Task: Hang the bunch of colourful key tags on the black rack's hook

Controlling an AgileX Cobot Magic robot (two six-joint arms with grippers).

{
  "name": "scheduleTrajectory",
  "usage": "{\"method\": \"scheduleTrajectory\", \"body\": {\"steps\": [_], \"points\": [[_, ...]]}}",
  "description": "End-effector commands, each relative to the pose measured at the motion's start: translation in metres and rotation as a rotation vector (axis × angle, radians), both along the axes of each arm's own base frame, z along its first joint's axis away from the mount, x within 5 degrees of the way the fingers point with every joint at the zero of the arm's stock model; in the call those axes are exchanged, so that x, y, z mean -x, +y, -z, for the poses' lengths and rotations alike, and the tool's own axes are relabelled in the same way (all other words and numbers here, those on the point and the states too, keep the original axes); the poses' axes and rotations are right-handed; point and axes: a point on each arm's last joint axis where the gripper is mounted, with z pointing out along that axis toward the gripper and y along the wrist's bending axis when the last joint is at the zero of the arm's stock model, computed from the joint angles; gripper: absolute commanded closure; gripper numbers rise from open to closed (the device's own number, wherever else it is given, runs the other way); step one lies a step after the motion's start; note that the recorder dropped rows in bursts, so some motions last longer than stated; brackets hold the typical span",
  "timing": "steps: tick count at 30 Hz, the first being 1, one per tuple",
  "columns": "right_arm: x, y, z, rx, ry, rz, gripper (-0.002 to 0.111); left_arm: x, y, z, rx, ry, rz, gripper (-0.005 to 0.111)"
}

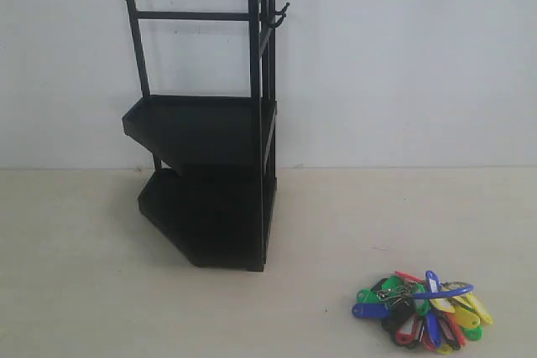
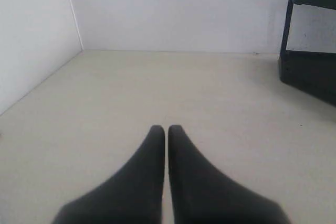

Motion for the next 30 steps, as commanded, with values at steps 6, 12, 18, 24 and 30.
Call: {"method": "scheduleTrajectory", "body": {"steps": [6, 12, 18, 24, 30], "points": [[0.012, -0.008, -0.063, -0.057, -0.722, 0.083, 0.108, 0.000, 0.000, -0.001, 0.005, -0.002, 0.001, 0.102], [0.039, -0.014, -0.092, -0.123, -1.160, 0.134, 0.108, 0.000, 0.000, -0.001, 0.005, -0.002, 0.001, 0.102], [0.067, -0.024, -0.109, -0.325, -1.467, 0.133, 0.108, 0.000, 0.000, -0.001, 0.005, -0.002, 0.001, 0.102], [0.056, -0.024, -0.161, -0.377, -1.056, 0.110, 0.108, 0.000, 0.000, -0.001, 0.005, -0.002, 0.001, 0.102], [0.010, -0.002, -0.176, -0.242, -0.442, -0.002, 0.108, 0.000, 0.000, -0.001, 0.005, -0.002, 0.001, 0.102]]}}
